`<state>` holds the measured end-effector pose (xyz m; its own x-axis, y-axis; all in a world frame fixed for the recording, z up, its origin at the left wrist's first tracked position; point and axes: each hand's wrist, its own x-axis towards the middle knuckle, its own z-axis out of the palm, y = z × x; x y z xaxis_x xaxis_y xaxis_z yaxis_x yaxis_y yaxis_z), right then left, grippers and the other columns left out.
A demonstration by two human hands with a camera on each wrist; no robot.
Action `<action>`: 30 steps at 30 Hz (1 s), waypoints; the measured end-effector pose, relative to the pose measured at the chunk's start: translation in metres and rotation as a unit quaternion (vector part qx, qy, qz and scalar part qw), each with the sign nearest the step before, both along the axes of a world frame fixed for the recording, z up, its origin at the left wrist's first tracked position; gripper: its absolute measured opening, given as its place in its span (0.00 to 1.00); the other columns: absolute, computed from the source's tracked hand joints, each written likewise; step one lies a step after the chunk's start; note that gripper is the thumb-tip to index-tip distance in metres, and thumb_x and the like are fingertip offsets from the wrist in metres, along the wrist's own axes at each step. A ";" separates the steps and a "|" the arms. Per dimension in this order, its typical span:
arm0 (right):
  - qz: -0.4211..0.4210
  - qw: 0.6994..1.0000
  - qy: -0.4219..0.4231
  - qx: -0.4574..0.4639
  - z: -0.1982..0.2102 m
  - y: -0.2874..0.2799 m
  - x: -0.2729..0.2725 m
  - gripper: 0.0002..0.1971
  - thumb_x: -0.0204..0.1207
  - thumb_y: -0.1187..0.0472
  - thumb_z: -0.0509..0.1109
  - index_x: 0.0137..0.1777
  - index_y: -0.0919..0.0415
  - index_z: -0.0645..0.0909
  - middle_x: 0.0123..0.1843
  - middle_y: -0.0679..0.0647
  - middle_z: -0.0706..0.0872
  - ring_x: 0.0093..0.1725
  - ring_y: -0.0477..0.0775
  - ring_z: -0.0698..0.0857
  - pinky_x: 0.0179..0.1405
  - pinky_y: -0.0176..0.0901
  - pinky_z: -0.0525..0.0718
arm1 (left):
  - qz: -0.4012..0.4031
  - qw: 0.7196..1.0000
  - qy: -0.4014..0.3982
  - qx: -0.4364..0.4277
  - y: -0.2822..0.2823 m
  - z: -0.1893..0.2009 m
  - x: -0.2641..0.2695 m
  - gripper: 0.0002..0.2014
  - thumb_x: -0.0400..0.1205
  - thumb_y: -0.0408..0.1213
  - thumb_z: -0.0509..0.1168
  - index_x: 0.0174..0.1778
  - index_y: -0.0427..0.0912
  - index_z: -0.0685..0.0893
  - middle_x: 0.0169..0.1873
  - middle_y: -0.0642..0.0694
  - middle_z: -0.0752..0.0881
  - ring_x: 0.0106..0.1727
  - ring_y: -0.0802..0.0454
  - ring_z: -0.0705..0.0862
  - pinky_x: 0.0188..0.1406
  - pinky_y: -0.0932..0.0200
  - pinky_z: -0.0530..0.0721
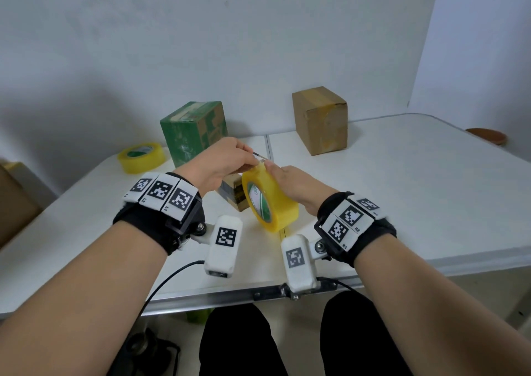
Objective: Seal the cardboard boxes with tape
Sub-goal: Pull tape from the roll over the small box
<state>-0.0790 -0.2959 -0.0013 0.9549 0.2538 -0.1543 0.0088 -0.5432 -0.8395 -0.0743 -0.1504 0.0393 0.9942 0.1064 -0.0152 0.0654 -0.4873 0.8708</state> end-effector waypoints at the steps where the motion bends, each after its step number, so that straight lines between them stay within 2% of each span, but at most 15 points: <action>1: -0.001 1.000 -0.001 -0.004 0.000 0.000 0.000 0.36 0.86 0.37 0.45 0.78 0.66 0.71 0.74 0.63 0.78 0.72 0.62 0.77 0.74 0.54 0.73 | -0.006 1.000 0.000 0.012 -0.002 0.001 0.000 0.03 0.79 0.26 0.70 0.47 0.36 0.84 0.43 0.40 0.86 0.45 0.50 0.85 0.57 0.56 0.86; 5: -0.001 1.000 -0.005 -0.006 0.000 -0.002 -0.001 0.36 0.87 0.37 0.45 0.79 0.66 0.70 0.75 0.64 0.77 0.73 0.62 0.76 0.75 0.55 0.72 | -0.024 0.996 -0.034 0.080 0.000 -0.001 0.006 0.03 0.78 0.27 0.72 0.41 0.38 0.88 0.40 0.41 0.89 0.42 0.50 0.87 0.47 0.60 0.88; 8: 0.003 1.000 -0.008 -0.004 -0.003 -0.002 0.001 0.37 0.86 0.36 0.46 0.77 0.67 0.72 0.72 0.64 0.79 0.71 0.62 0.78 0.74 0.56 0.73 | -0.025 0.989 -0.076 0.126 0.002 -0.005 0.011 0.06 0.77 0.31 0.73 0.36 0.43 0.89 0.36 0.43 0.90 0.40 0.49 0.88 0.49 0.53 0.89; 10: -0.001 1.000 -0.012 0.002 -0.006 -0.002 0.002 0.38 0.85 0.34 0.47 0.73 0.67 0.76 0.68 0.64 0.82 0.68 0.63 0.80 0.72 0.58 0.75 | -0.023 0.985 -0.095 0.139 0.003 -0.008 0.012 0.06 0.77 0.32 0.74 0.36 0.46 0.89 0.36 0.46 0.90 0.40 0.49 0.89 0.51 0.53 0.89; 13: -0.013 1.000 -0.010 0.019 -0.010 0.000 0.003 0.38 0.83 0.32 0.50 0.70 0.67 0.78 0.65 0.64 0.84 0.65 0.63 0.82 0.70 0.59 0.77 | -0.018 0.987 -0.100 0.126 0.006 -0.014 0.012 0.05 0.80 0.33 0.72 0.38 0.45 0.88 0.40 0.46 0.91 0.41 0.51 0.87 0.52 0.54 0.88; 16: -0.026 0.999 -0.014 0.023 -0.001 -0.001 0.000 0.39 0.83 0.32 0.51 0.70 0.68 0.78 0.65 0.64 0.84 0.64 0.63 0.82 0.66 0.54 0.78 | -0.012 0.993 -0.086 0.086 0.010 -0.017 0.013 0.05 0.82 0.32 0.69 0.41 0.39 0.87 0.41 0.42 0.89 0.39 0.52 0.84 0.53 0.54 0.86; 19: -0.031 0.998 -0.035 0.029 0.016 -0.002 -0.002 0.35 0.84 0.35 0.53 0.72 0.66 0.76 0.66 0.65 0.82 0.64 0.63 0.82 0.66 0.54 0.79 | 0.000 0.995 -0.091 0.038 0.017 -0.016 0.015 0.05 0.83 0.31 0.68 0.46 0.34 0.88 0.43 0.39 0.89 0.41 0.52 0.85 0.45 0.62 0.87; 21: -0.012 0.998 -0.050 0.026 0.025 0.000 -0.003 0.30 0.85 0.38 0.53 0.72 0.61 0.76 0.68 0.66 0.81 0.65 0.64 0.81 0.69 0.57 0.78 | 0.008 0.993 -0.108 0.047 0.024 -0.015 0.020 0.07 0.82 0.33 0.69 0.47 0.32 0.88 0.42 0.38 0.89 0.40 0.51 0.85 0.41 0.64 0.85; 27: -0.034 0.998 -0.059 -0.001 0.027 0.008 0.001 0.36 0.83 0.35 0.55 0.75 0.68 0.72 0.72 0.64 0.78 0.68 0.63 0.79 0.69 0.53 0.77 | 0.020 0.986 -0.141 0.088 0.035 -0.011 0.033 0.03 0.80 0.34 0.71 0.44 0.38 0.88 0.42 0.42 0.89 0.36 0.55 0.84 0.44 0.61 0.84; 30: -0.030 0.998 -0.047 -0.023 0.028 0.011 0.002 0.37 0.84 0.36 0.54 0.78 0.69 0.69 0.76 0.65 0.75 0.72 0.64 0.77 0.72 0.54 0.75 | 0.024 0.982 -0.148 0.114 0.036 -0.018 0.035 0.03 0.80 0.35 0.71 0.44 0.39 0.87 0.41 0.42 0.89 0.38 0.53 0.84 0.49 0.54 0.85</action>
<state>-0.0773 -0.2852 0.0267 0.9790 0.1899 -0.0743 0.0518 -0.5839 -0.8102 -0.0389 -0.1148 0.0215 0.9452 0.1203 0.3036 -0.1469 -0.6736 0.7243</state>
